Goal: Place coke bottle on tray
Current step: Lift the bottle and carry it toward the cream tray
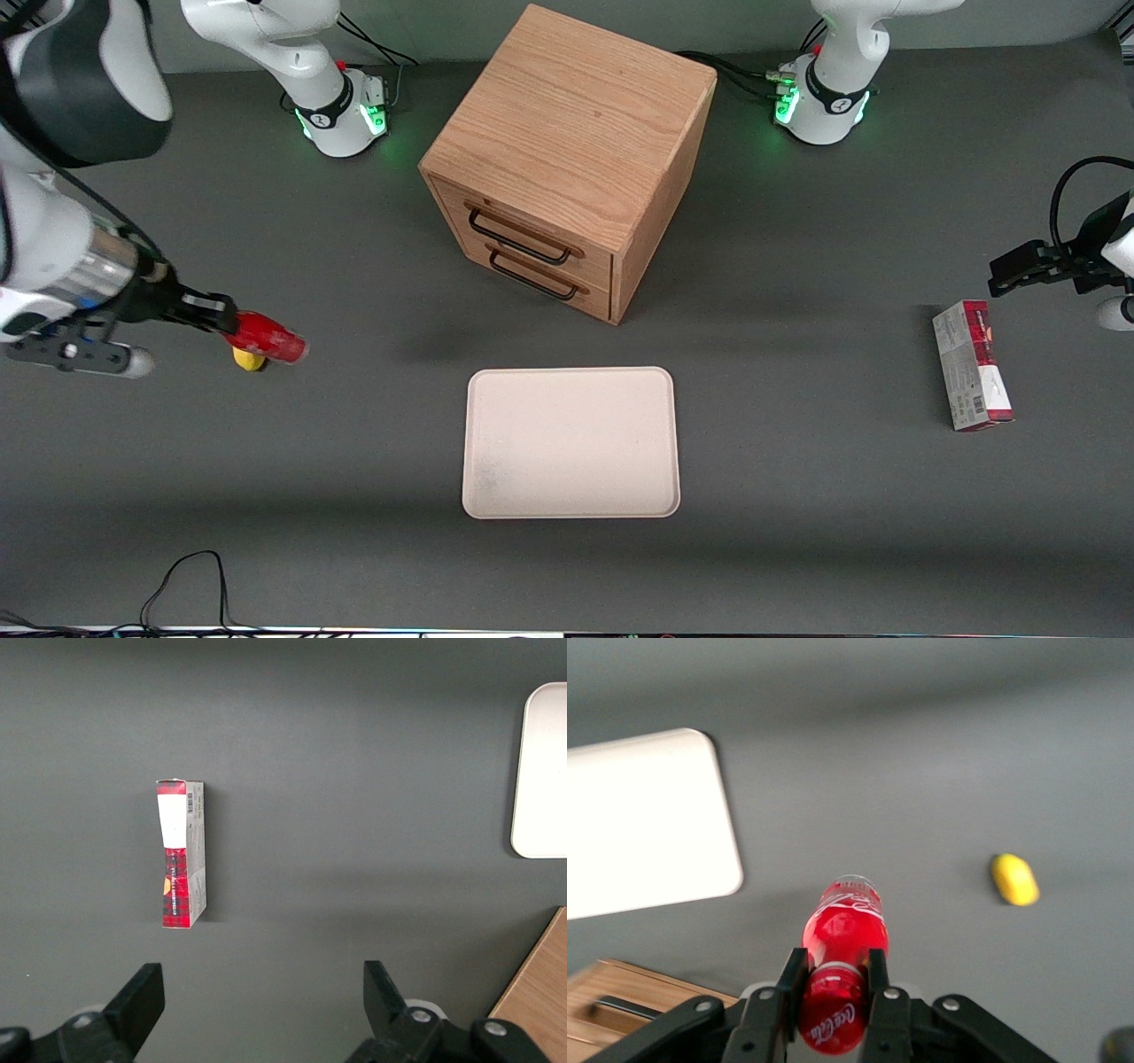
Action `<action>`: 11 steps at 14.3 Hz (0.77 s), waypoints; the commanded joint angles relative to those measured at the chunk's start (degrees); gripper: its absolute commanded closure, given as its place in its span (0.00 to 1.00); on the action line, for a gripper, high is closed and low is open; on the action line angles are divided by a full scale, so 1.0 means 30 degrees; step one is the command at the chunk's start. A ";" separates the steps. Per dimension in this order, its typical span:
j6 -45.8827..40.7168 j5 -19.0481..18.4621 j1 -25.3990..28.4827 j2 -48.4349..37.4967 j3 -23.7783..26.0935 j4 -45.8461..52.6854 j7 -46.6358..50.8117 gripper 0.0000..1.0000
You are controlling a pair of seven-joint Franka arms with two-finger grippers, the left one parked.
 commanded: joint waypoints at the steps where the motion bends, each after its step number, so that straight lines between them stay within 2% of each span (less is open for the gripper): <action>1: -0.0843 -0.1950 0.0000 0.3318 0.3187 0.4469 0.3373 1.00; 3: 0.0031 -0.3593 0.0262 0.4759 0.5388 0.5268 0.4960 1.00; 9: 0.3662 -0.3922 0.0879 0.6985 0.5543 0.5417 0.5874 1.00; 10: 0.4366 -0.4126 0.1227 0.7571 0.5456 0.5417 0.5932 1.00; 11: 0.5214 -0.4911 0.1521 0.8099 0.5397 0.5475 0.5933 1.00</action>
